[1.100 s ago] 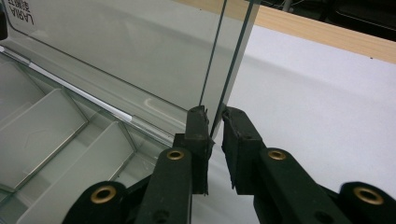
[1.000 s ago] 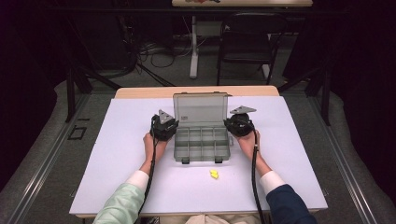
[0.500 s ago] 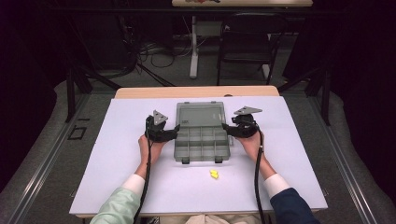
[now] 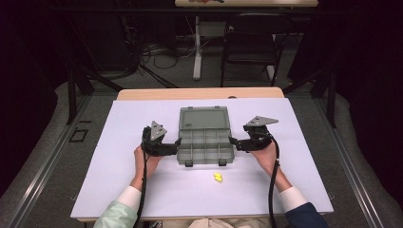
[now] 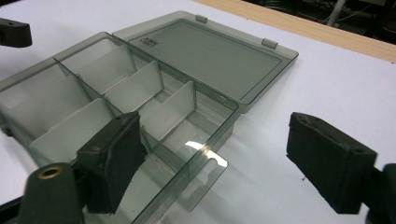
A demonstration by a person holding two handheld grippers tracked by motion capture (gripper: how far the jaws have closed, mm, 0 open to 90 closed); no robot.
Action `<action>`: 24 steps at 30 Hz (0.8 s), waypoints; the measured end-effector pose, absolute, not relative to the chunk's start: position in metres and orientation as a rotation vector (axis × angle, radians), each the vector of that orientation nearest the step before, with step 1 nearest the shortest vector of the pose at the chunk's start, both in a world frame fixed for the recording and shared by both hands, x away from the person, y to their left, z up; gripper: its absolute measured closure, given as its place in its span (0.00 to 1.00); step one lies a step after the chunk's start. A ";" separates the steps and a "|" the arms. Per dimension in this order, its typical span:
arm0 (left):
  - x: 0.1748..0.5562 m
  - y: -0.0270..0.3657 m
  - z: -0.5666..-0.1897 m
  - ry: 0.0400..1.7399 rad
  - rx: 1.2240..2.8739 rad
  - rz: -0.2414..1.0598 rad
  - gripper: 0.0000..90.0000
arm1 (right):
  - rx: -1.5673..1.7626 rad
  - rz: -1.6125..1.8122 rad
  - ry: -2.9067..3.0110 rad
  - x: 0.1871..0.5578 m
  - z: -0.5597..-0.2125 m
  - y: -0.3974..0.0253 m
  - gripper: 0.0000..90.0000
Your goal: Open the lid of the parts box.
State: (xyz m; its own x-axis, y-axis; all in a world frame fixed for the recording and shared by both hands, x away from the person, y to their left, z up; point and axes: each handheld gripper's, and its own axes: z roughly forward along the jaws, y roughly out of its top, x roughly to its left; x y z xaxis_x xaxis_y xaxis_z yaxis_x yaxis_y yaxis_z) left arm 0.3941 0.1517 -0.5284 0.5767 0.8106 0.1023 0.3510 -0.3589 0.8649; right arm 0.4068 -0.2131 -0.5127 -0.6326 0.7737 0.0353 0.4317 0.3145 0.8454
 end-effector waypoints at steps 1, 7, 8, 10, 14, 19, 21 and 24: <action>0.392 0.153 -0.528 0.934 1.944 0.672 0.09 | 1.077 1.256 2.203 0.404 -0.512 -0.215 0.18; 0.377 0.161 -0.524 0.928 1.952 0.677 0.04 | 1.081 1.275 2.205 0.390 -0.511 -0.223 0.16; 0.375 0.161 -0.524 0.926 1.950 0.678 0.04 | 1.080 1.280 2.206 0.387 -0.512 -0.224 0.16; 0.368 0.160 -0.522 0.918 1.954 0.676 0.03 | 1.082 1.279 2.216 0.382 -0.514 -0.225 0.16; 0.358 0.159 -0.523 0.902 1.967 0.672 0.00 | 1.060 1.286 2.222 0.372 -0.516 -0.225 0.12; 0.347 0.160 -0.527 0.894 1.994 0.642 0.00 | 1.025 1.290 2.235 0.362 -0.516 -0.223 0.10; 0.343 0.162 -0.528 0.895 1.993 0.629 0.00 | 1.018 1.282 2.242 0.359 -0.516 -0.223 0.09; 0.337 0.164 -0.528 0.896 1.992 0.623 0.00 | 1.009 1.282 2.262 0.354 -0.518 -0.223 0.08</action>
